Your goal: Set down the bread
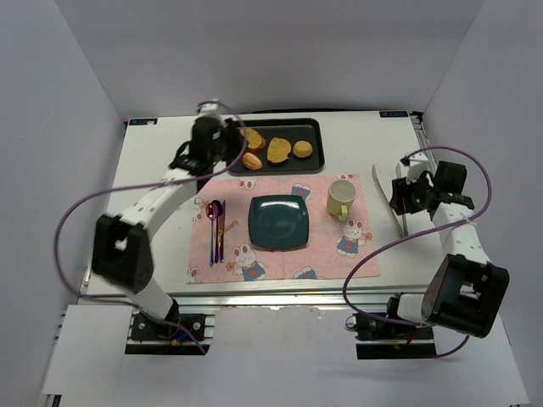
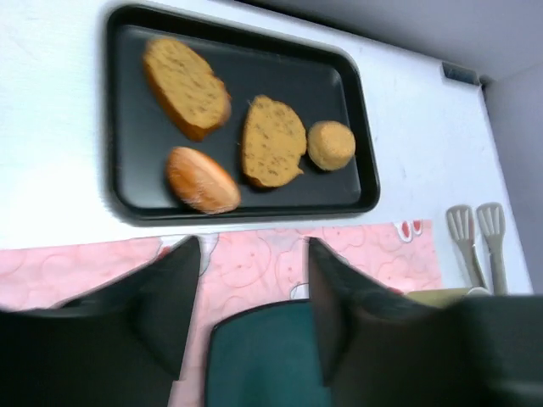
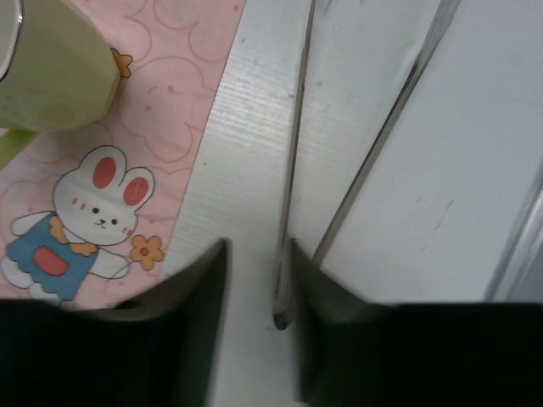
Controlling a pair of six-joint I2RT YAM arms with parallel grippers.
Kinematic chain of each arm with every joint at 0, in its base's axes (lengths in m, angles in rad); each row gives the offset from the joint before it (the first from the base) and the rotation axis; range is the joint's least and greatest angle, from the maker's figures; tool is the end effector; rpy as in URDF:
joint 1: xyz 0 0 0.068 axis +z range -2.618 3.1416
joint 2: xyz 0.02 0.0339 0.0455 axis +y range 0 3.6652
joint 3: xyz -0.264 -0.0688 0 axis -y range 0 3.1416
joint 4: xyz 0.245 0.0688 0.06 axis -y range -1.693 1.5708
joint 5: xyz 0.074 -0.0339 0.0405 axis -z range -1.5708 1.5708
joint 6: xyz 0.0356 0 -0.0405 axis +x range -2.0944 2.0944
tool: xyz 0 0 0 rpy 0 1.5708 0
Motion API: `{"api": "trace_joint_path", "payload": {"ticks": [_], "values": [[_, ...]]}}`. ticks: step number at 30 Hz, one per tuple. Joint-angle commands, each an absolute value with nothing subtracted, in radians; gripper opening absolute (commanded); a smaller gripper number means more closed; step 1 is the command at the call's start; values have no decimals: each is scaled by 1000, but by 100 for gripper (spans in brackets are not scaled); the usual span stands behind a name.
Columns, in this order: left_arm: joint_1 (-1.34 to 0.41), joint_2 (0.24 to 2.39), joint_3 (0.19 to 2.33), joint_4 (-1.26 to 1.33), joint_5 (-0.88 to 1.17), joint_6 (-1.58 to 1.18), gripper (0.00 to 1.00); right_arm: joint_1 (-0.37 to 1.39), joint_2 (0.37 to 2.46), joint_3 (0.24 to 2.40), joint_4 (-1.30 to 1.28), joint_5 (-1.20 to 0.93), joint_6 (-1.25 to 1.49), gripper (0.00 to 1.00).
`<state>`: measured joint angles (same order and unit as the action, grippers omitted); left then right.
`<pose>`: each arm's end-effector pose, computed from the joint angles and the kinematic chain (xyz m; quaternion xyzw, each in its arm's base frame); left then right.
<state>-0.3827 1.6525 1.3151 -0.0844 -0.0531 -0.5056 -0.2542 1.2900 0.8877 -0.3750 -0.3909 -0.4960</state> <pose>0.3649 -0.1448 0.3073 -0.0659 0.8367 -0.2133 0.5001 0.2667 -0.0553 0.2515 -0.1836 0.8891 0.0278 0.4183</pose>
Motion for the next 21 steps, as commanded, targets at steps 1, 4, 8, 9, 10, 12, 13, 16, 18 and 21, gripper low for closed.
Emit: {"api": "trace_joint_path", "payload": {"ticks": [1, 4, 8, 9, 10, 12, 13, 16, 18, 21], "values": [[-344, 1415, 1034, -88, -100, -498, 66, -278, 1314, 870, -394, -418, -611, 25], [-325, 1249, 866, -95, -100, -537, 67, -281, 1361, 875, -385, -402, -591, 30], [-319, 1079, 620, -75, -115, -623, 67, -276, 1448, 899, -365, -342, -566, 89], [-319, 1047, 589, -71, -124, -640, 67, -276, 1462, 902, -356, -327, -568, 89], [-319, 991, 561, -67, -132, -655, 67, -275, 1473, 900, -341, -310, -571, 89], [-319, 941, 499, -60, -149, -697, 67, -271, 1512, 895, -305, -249, -585, 89], [-319, 921, 487, -61, -156, -706, 67, -268, 1531, 897, -285, -218, -583, 89], [-319, 904, 483, -72, -164, -710, 67, -264, 1575, 906, -235, -176, -574, 89], [-319, 909, 487, -85, -167, -704, 67, -265, 1611, 921, -212, -169, -567, 89], [-319, 924, 500, -94, -164, -692, 67, -265, 1694, 965, -206, -192, -550, 88]]}}
